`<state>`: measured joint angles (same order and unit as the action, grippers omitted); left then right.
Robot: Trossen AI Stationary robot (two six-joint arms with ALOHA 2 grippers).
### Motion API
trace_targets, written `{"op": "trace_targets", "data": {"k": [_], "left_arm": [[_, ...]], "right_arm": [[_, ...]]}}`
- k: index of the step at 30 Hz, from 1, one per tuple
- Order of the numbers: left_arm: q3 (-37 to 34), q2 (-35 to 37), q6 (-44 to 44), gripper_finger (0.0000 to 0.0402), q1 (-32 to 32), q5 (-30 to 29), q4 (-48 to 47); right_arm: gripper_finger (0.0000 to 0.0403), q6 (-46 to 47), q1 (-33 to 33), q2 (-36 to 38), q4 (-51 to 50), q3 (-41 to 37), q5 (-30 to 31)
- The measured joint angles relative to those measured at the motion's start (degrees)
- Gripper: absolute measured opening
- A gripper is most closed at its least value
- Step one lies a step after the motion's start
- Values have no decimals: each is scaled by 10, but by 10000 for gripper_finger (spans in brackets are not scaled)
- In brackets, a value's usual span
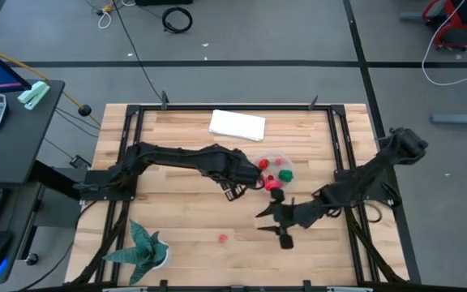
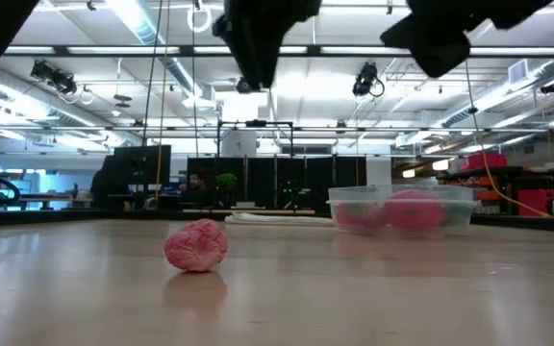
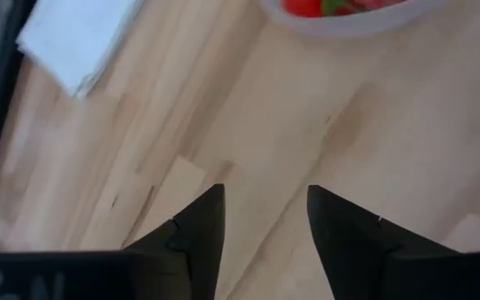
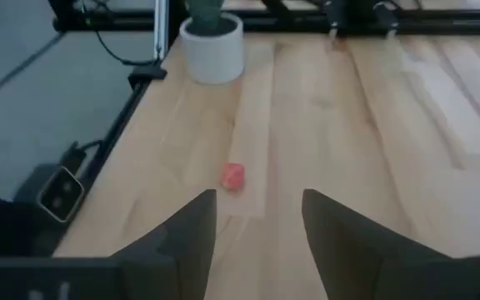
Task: Pick and placing Produce into tupperware
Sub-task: Put the pink peach into the transparent bin
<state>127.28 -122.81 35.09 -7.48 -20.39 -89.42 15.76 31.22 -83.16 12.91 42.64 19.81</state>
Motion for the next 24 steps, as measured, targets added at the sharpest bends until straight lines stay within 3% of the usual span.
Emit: {"op": "trace_targets", "data": {"k": [4,12,24], "left_arm": [[-5,26,18,174,-12,-46,-5],[-4,58,13,172,-28,-80,-3],[-5,81,-28,173,-33,-109,-6]], "right_arm": [[187,10,-15,-71,5,25,10],[187,113,-34,-228,9,116,8],[187,90,-25,-360,10,258,22]]}}
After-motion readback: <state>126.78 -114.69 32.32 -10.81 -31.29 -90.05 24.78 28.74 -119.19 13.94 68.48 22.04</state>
